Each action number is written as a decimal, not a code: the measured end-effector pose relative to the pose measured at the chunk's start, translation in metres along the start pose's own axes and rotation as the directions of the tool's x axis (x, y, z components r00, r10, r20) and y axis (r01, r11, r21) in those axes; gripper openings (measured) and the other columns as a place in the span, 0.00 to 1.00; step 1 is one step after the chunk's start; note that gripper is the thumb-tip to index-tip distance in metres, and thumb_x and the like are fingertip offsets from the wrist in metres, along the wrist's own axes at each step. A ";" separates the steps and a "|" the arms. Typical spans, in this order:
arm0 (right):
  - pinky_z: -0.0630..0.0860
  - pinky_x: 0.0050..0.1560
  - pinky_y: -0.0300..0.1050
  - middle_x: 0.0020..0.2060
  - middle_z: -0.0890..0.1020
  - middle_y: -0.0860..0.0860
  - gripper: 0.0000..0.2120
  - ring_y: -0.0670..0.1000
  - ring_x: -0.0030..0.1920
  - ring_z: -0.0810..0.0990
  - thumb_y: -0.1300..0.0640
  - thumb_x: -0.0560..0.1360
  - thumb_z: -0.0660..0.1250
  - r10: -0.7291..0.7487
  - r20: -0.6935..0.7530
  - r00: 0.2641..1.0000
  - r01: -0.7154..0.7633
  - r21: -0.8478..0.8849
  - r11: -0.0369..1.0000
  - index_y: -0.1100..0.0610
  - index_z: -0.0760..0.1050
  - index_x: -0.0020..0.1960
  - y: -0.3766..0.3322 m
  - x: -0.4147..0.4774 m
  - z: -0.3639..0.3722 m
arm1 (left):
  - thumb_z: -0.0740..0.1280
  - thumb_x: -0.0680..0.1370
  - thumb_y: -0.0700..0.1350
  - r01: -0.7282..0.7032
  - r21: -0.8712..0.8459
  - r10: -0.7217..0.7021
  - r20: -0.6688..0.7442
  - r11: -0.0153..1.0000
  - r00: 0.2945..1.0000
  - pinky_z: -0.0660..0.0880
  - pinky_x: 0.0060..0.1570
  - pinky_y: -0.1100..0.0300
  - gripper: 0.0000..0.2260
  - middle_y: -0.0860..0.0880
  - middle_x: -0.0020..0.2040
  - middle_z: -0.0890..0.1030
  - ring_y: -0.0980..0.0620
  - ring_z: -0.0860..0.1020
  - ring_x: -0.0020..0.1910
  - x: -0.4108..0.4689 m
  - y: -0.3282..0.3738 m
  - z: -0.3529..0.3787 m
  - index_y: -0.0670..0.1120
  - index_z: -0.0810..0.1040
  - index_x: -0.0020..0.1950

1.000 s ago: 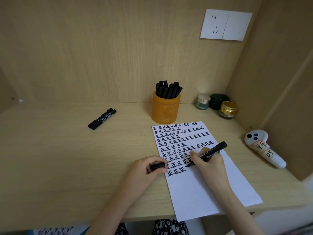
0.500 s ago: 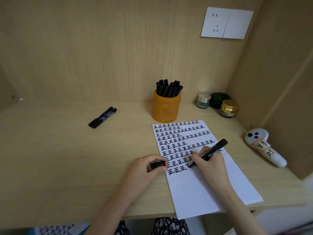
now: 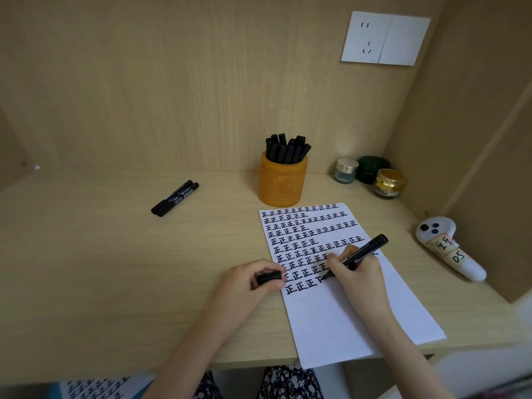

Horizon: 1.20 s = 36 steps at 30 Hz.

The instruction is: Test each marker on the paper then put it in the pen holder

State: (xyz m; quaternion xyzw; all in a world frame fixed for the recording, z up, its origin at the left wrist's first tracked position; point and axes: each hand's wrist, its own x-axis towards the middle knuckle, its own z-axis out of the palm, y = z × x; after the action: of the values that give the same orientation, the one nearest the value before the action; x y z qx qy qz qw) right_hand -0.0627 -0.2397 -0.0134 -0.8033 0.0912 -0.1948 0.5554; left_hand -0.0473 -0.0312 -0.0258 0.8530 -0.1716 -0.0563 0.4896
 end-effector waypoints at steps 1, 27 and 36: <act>0.61 0.25 0.31 0.17 0.68 0.42 0.19 0.41 0.21 0.66 0.64 0.75 0.68 0.008 0.005 1.000 -0.008 0.003 1.000 0.54 0.67 0.27 0.000 0.000 0.000 | 0.70 0.73 0.52 0.000 -0.001 0.000 0.002 1.000 1.000 0.71 0.41 0.66 0.09 0.62 0.46 0.82 0.55 0.77 0.42 0.000 0.000 0.000 0.61 0.79 0.52; 0.61 0.26 0.30 0.18 0.67 0.41 0.19 0.41 0.23 0.65 0.65 0.74 0.68 0.022 0.037 0.999 -0.023 0.002 1.000 0.57 0.66 0.28 0.001 0.000 0.000 | 0.70 0.72 0.52 -0.009 -0.020 0.009 -0.009 1.000 1.000 0.73 0.43 0.57 0.08 0.60 0.44 0.82 0.50 0.77 0.42 0.002 -0.003 0.001 0.62 0.80 0.50; 0.58 0.26 0.33 0.20 0.62 0.43 0.17 0.44 0.25 0.59 0.63 0.73 0.69 0.011 0.070 0.997 -0.009 -0.030 1.000 0.69 0.65 0.33 0.002 0.000 0.000 | 0.70 0.72 0.52 -0.008 -0.003 0.008 -0.012 1.000 1.000 0.74 0.43 0.56 0.08 0.60 0.44 0.83 0.49 0.77 0.42 0.002 -0.003 0.001 0.61 0.80 0.51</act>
State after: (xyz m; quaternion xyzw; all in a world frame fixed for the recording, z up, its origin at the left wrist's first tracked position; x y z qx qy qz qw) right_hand -0.0626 -0.2400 -0.0149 -0.8172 0.0784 -0.1622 0.5474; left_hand -0.0446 -0.0311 -0.0286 0.8519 -0.1721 -0.0493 0.4921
